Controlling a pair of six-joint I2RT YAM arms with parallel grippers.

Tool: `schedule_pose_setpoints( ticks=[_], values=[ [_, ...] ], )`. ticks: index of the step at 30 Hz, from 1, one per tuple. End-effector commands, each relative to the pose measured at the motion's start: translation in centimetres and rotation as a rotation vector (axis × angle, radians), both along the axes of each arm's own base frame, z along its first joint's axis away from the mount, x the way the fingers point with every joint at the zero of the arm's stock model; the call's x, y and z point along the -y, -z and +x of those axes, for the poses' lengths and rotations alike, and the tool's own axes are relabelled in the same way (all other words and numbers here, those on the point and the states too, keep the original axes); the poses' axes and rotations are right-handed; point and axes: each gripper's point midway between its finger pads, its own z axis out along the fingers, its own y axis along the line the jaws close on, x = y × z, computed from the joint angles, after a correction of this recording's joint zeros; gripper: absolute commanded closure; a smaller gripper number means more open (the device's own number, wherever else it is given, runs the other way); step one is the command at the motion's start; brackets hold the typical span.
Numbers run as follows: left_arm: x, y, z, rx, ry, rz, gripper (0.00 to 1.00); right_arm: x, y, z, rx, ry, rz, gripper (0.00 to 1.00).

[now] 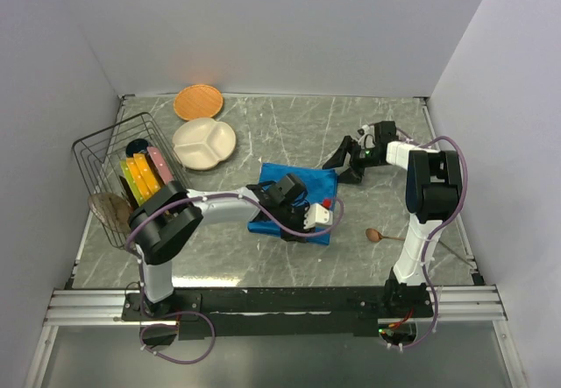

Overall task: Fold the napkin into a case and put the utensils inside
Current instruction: Smooth out the lower triangle-folded napkin at the center of the board.

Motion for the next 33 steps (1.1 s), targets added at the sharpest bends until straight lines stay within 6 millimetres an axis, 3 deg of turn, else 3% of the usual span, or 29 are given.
schedule_pose_setpoints(
  ticks=[1,4,7,9,12,16,21,28,33],
  values=[
    [-0.7,-6.6,2.5,-0.012,-0.067,-0.119,0.59,0.5,-1.4,-0.5,0.006,-0.067,-0.072,0.21],
    [-3.3,-8.1,4.3,-0.046,-0.15,-0.122,0.6,0.7,-2.2,-1.4,-0.016,-0.097,-0.087,0.22],
    [-6.6,-7.9,5.2,-0.048,-0.209,-0.07,0.62,1.1,-3.4,-2.2,-0.017,-0.135,-0.124,0.23],
    [-8.9,-7.0,5.3,-0.052,-0.241,-0.016,0.66,1.7,-4.0,-2.4,0.024,-0.181,-0.169,0.24],
    [-11.2,-5.8,4.8,-0.044,-0.258,0.042,0.73,3.0,-4.1,-4.6,0.004,-0.257,-0.255,0.29],
    [-12.4,-4.1,4.4,-0.022,-0.27,0.077,0.78,4.3,-4.2,-6.7,0.026,-0.318,-0.343,0.37],
    [-13.0,-0.5,4.0,-0.089,-0.315,0.136,0.82,-0.5,-5.5,-9.1,0.072,-0.386,-0.232,0.46],
    [-12.8,2.3,3.1,-0.147,-0.312,0.198,0.87,-6.4,-3.5,-12.4,0.002,-0.469,-0.106,0.54],
    [-13.7,2.5,2.6,-0.152,-0.328,0.227,0.86,-5.9,0.3,-14.7,-0.115,-0.495,-0.126,0.56]
  ],
)
